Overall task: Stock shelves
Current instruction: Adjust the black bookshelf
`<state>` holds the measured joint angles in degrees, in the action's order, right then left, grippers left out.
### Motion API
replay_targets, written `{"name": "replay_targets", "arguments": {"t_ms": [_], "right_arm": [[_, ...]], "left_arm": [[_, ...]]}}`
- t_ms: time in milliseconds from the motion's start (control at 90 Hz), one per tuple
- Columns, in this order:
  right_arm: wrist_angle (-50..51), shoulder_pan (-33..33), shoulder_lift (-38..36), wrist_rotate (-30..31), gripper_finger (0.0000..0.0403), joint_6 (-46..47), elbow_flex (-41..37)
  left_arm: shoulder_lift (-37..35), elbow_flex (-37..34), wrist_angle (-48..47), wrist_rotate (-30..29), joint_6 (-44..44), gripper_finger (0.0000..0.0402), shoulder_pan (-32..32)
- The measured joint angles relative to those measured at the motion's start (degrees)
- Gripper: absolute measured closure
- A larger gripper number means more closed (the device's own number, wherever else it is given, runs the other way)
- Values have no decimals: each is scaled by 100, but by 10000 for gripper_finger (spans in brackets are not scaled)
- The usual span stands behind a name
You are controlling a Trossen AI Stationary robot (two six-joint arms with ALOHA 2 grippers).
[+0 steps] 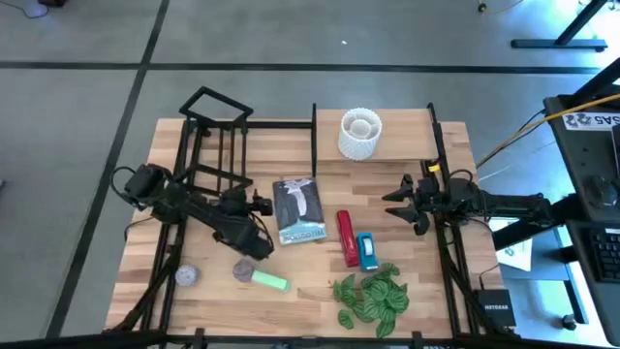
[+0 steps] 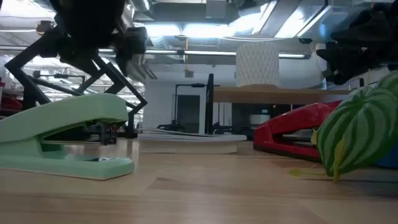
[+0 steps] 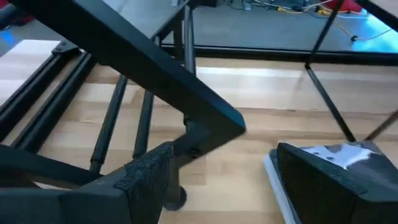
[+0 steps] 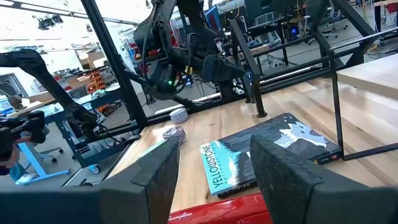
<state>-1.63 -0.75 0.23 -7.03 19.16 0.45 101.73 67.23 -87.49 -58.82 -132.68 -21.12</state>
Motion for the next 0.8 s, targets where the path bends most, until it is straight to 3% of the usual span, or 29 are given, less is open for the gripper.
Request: {"name": "replay_targets", "arguments": {"t_ms": [367,611,800], "right_arm": [[-2,-2,0,0,221,-2,0],[0,-1,0,-1,221,-1,0],[-2,0,2,-2,221,-2,0]], "left_arm": [[-2,-191,25,-773,68,139,598],[-2,-191,16,-1339,155,183,757],[-2,-187,73,-1686,112,239,854]]}}
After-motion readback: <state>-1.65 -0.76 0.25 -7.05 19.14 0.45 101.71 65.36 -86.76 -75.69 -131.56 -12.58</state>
